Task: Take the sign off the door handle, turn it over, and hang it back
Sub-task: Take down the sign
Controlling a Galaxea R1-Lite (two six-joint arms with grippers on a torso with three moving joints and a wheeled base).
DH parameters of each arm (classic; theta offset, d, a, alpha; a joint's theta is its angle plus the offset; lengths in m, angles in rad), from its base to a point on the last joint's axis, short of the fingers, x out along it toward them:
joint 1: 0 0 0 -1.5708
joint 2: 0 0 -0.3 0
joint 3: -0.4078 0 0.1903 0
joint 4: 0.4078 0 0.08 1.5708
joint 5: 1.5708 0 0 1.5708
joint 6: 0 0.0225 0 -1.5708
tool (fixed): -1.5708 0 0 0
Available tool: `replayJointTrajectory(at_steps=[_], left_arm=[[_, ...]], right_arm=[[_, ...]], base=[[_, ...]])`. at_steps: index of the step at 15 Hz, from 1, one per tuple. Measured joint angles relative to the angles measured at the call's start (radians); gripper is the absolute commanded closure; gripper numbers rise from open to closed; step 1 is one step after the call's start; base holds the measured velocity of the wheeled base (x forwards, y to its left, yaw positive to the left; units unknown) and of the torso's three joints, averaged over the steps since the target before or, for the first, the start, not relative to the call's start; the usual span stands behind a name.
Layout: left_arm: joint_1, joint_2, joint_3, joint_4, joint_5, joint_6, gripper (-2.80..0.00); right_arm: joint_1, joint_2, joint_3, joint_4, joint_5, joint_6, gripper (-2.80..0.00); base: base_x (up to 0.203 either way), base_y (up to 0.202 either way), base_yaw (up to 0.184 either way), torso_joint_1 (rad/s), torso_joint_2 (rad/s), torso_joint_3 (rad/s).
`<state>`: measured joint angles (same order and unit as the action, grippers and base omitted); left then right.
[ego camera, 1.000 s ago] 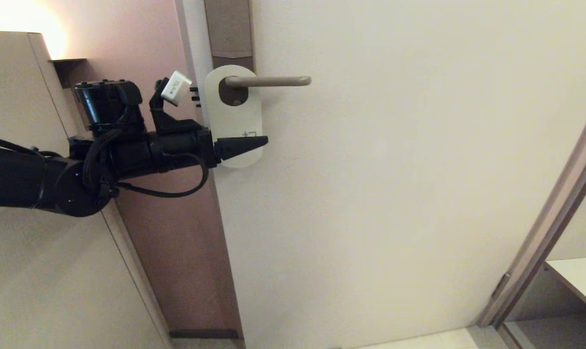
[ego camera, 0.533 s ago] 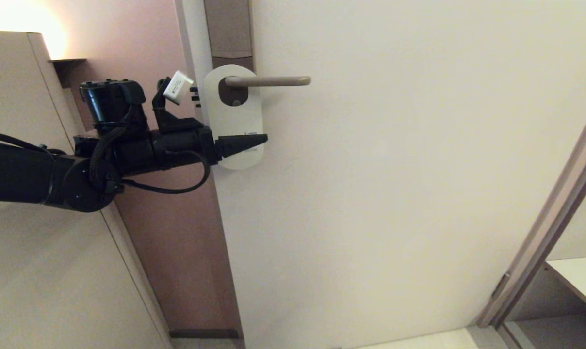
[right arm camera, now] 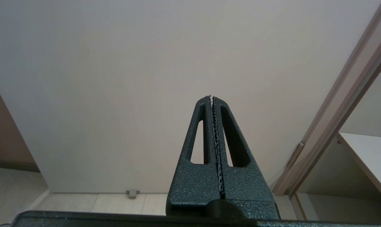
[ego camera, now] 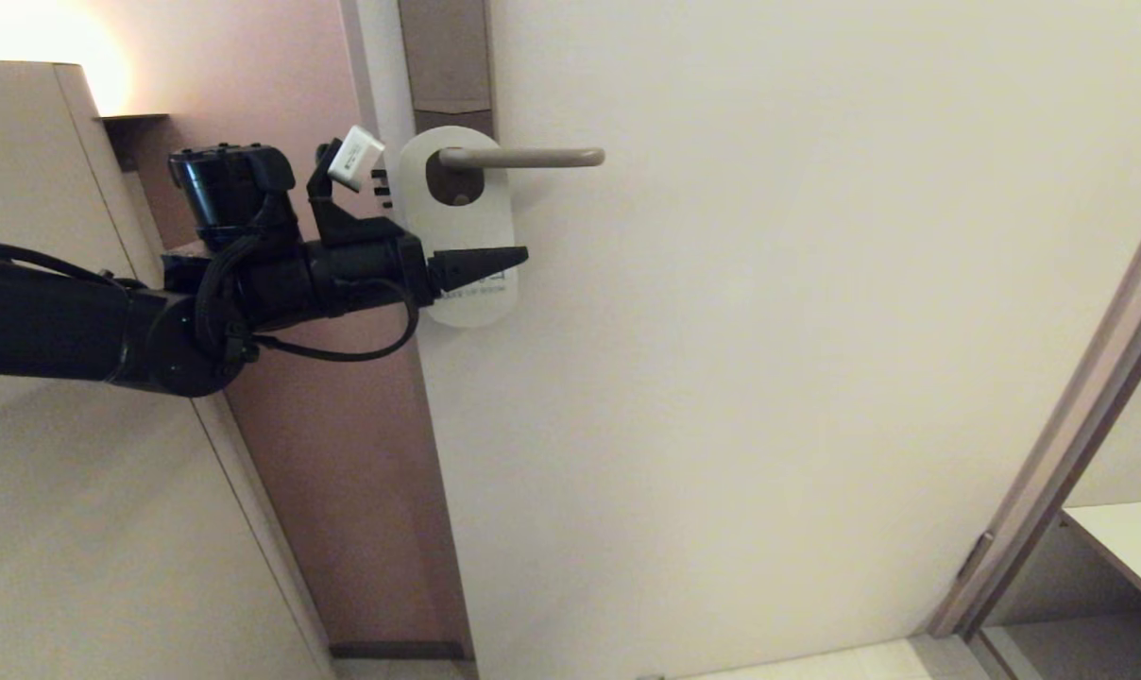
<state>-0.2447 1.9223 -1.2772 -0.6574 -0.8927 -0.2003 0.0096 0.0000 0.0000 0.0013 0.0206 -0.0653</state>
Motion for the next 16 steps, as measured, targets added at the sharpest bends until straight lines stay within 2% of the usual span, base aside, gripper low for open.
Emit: replayJointTrajectory(at_steps=[1,2,5,9,16], left_arm=[[-0.001,0.002,0.0,0.0,0.001,0.001,-2.8],[-0.002,0.005,0.0,-0.002,0.001,0.003,0.0],[-0.001,0.015,0.0,-0.048,0.002,-0.005,0.0],[0.0,0.012,0.001,-0.05,0.003,-0.023,0.0],[0.002,-0.016,0.008,-0.049,0.011,-0.021,0.0]], right_arm=[[0.0,0.0,0.0,0.0,0.0,0.0,0.0],[0.0,0.0,0.0,0.0,0.0,0.0,0.0],[0.0,0.0,0.0,0.0,0.0,0.0,0.0],[0.0,0.0,0.0,0.0,0.0,0.0,0.0],[0.0,0.0,0.0,0.0,0.0,0.0,0.0]], base=[[0.0,0.0,0.0,0.0,0.0,0.0],[0.0,0.0,0.0,0.0,0.0,0.0],[0.0,0.0,0.0,0.0,0.0,0.0],[0.0,0.0,0.0,0.0,0.0,0.0],[0.0,0.0,0.0,0.0,0.0,0.0]])
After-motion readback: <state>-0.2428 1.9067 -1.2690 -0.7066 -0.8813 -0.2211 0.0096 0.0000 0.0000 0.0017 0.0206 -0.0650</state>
